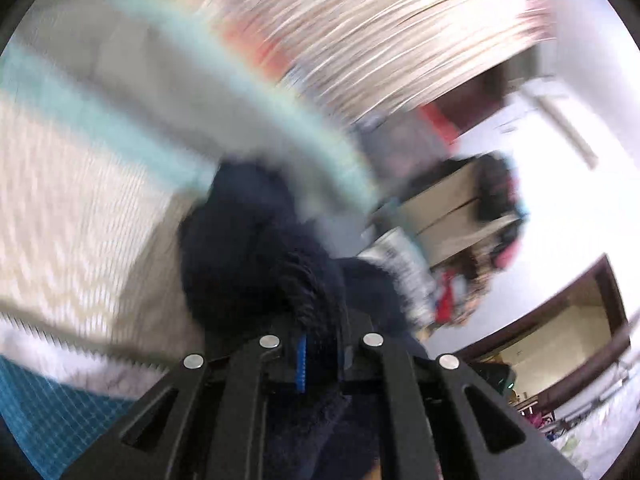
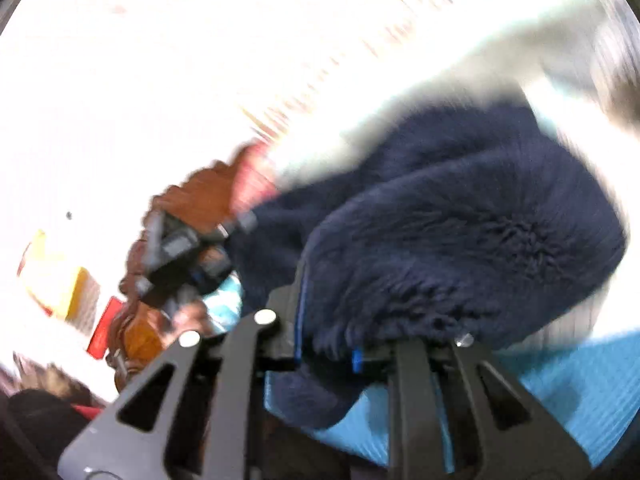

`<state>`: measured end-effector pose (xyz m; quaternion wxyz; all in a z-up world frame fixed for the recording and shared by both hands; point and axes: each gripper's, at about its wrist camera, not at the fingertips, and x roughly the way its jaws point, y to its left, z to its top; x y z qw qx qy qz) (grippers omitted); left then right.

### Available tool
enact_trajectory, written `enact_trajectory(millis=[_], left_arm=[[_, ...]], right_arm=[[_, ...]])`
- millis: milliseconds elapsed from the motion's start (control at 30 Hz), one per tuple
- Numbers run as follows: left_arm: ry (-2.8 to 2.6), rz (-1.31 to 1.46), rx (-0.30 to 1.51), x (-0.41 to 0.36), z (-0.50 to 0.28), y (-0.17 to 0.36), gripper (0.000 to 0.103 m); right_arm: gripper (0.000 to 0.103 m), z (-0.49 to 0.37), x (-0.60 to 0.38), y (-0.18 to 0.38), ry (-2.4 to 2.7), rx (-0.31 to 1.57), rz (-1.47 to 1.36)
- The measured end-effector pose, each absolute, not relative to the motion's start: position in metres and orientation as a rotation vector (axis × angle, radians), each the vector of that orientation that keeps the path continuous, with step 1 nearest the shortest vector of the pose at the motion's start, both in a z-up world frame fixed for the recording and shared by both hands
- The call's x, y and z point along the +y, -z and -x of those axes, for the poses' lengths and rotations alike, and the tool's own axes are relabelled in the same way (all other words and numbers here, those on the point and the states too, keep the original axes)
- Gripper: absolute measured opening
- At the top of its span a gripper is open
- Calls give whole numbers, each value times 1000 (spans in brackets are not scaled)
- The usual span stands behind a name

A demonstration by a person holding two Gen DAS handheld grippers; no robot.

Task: Fold large clothes
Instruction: 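Grasp the navy fleece with the right gripper while the left gripper grasps another part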

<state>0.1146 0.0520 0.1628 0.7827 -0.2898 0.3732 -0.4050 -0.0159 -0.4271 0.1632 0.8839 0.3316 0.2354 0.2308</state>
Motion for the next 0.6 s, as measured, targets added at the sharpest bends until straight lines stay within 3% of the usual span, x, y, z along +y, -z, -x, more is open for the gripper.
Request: enact_trajectory(millis=[233,333,467,600], left_arm=[[981,685,345,110,-34,-324,39],[961,667,181,125,-3,-375,39],[867,576,44,123,36,-440,39],[737,488,107,91,13,-446,39]], right_arm=[[17,72,-434,-367,-609,38,-494],[17,97,-440,-415,-638,-31,-497],[16,79,-453,-449,-585,-16,-519],[16,34,-454,-435,-547,144,-581]])
